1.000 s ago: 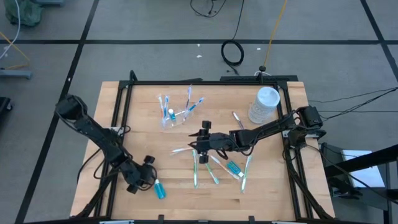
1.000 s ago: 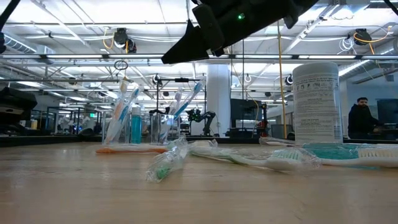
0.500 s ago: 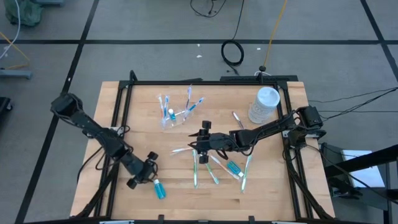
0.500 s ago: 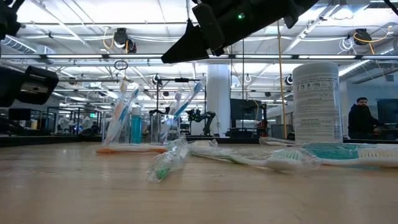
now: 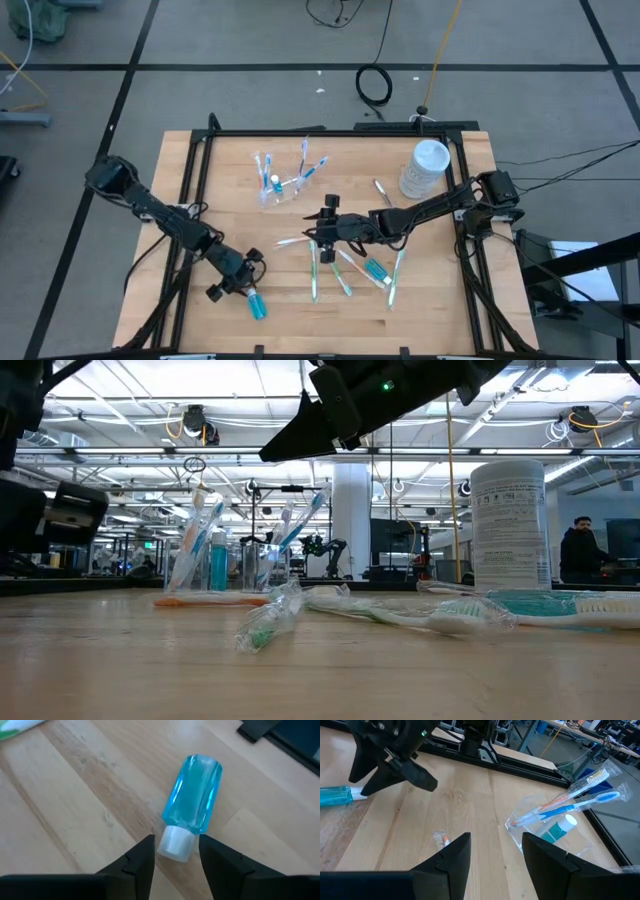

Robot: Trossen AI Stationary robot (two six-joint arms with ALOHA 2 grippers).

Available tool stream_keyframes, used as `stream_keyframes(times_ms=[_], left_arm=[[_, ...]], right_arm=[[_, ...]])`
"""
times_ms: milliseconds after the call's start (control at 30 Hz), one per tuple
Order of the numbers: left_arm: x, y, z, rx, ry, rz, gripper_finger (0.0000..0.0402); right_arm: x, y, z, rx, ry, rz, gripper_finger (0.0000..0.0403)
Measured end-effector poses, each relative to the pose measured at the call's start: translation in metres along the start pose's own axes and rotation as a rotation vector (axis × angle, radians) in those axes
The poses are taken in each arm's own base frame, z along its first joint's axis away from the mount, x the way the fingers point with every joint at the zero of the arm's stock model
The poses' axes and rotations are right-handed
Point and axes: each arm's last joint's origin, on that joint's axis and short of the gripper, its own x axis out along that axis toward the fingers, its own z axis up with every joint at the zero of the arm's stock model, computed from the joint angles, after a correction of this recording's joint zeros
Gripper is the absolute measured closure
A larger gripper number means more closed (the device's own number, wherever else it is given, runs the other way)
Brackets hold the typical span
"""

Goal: Pick & Place toothbrushing station
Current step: Put the left blue mouthwash into the transparent organizer

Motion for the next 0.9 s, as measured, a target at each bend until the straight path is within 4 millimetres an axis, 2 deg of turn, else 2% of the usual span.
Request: stream_keyframes(times_ms=[333,900], left_arm=[[0.014,0.003,-0.007,0.002,0.044,-0.009,0.0245],[0.016,0.003,-0.005,0.073,0.018,-0.019,0.0245]], right_arm=[[0.0,0.0,0.0,0.0,0.0,0.0,0.0234],[0.0,0.0,0.0,-0.001,0.003,0.001,0.0234]])
